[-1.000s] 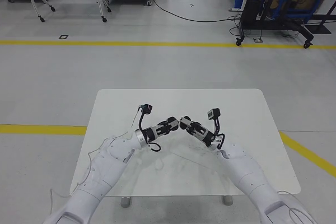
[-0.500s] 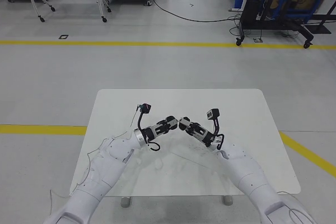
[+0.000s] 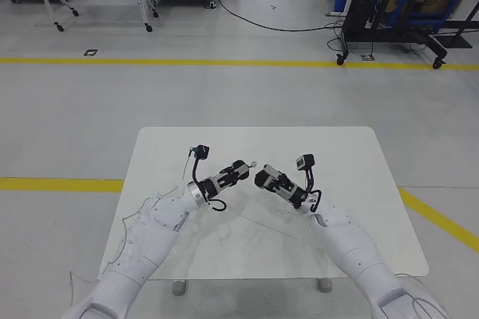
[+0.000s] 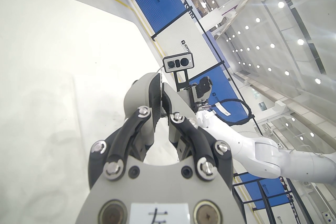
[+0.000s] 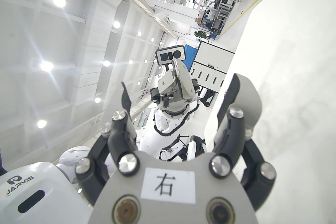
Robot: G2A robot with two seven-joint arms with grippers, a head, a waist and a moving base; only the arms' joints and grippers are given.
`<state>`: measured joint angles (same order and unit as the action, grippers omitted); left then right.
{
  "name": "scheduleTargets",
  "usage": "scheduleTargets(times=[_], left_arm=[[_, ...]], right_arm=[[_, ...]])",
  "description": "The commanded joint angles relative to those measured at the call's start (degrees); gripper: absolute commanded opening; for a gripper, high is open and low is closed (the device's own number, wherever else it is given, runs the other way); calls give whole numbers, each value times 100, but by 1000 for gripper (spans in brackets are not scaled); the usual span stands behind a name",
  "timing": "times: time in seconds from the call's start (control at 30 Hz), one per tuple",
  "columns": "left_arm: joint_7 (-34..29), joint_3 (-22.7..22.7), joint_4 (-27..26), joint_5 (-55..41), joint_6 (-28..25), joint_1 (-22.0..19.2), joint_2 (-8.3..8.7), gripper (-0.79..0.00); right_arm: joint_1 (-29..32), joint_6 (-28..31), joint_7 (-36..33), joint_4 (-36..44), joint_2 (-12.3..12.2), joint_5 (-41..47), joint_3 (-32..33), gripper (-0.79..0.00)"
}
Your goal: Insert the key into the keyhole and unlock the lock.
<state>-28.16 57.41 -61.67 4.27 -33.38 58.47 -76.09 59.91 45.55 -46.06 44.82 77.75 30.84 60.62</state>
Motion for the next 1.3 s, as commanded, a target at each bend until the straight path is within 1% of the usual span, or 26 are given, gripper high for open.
scheduleTargets(times=[0.0, 0.1, 0.13, 0.2, 0.27, 0.3, 0.33, 0.43, 0.47, 0.5, 0.53, 0.6, 0.63, 0.67, 0.73, 0.77, 0.8, 0.9, 0.97, 1.03, 1.17, 1.2, 1.27], left_arm=[[-1, -1, 0, 2, 0, -1, 0, -785], [-1, -1, 0, 2, 0, -1, 0, -785], [-1, -1, 0, 2, 0, -1, 0, -785], [4, 63, -101, 19, 70, 66, 23, -785], [-183, 188, -217, -198, 72, 133, 62, -785], [-348, 255, -261, -334, 64, 144, 84, -785], [-660, 266, -318, -477, 69, 158, 103, -785], [-1797, 231, -408, -661, 302, 117, 173, -785], [-2151, 220, -436, -667, 392, 68, 196, -785], [-2402, 219, -429, -694, 443, 59, 216, -785], [-2638, 220, -432, -790, 466, 50, 231, -785], [-2938, 238, -407, -982, 468, 39, 253, -785], [-3057, 230, -400, -1022, 457, 22, 260, -785], [-3145, 220, -385, -1072, 444, 10, 264, -785], [-3276, 184, -352, -1122, 428, -19, 268, -785], [-3315, 170, -336, -1118, 435, -41, 272, -785], [-3300, 165, -316, -1067, 458, -60, 277, -785], [-3242, 135, -317, -1033, 469, -68, 281, -785], [-3231, 120, -311, -1036, 464, -75, 286, -785], [-3275, 90, -306, -1072, 455, -81, 287, -785], [-3393, -21, -277, -1032, 478, -113, 286, -785], [-3389, -44, -269, -1018, 486, -124, 285, -785], [-3400, -91, -247, -1035, 498, -139, 280, -785]], right_arm=[[0, 1, 0, 0, 0, -1, 0, 0], [7, -35, -15, 9, -2, -48, -15, 0], [-5, -156, -45, 60, -16, -256, -48, 0], [-5, -83, 69, 132, -74, -567, 53, 0], [-5, -78, -153, 220, -168, -835, 182, 0], [26, -90, -302, 279, -219, -817, 282, 0], [37, -139, -602, 346, -280, -890, 355, 0], [76, -361, -1269, 516, -451, -929, 635, 0], [86, -484, -1535, 589, -496, -878, 700, -49], [97, -576, -1752, 648, -538, -833, 768, -157], [106, -701, -1969, 710, -574, -802, 811, -225], [147, -1014, -2282, 895, -637, -728, 845, -246], [181, -1132, -2400, 980, -663, -666, 857, -296], [218, -1217, -2485, 1058, -685, -646, 855, -329], [290, -1291, -2559, 1178, -715, -625, 825, -339], [314, -1295, -2562, 1198, -724, -624, 808, -394], [324, -1300, -2568, 1192, -729, -608, 788, -406], [302, -1345, -2612, 1144, -729, -574, 692, -422], [272, -1334, -2602, 1106, -727, -620, 625, -419], [242, -1229, -2496, 1043, -726, -774, 575, -413], [190, -1177, -2424, 967, -708, -806, 475, -416], [180, -1167, -2429, 953, -706, -795, 458, -422], [164, -1158, -2426, 933, -703, -765, 431, -459]])
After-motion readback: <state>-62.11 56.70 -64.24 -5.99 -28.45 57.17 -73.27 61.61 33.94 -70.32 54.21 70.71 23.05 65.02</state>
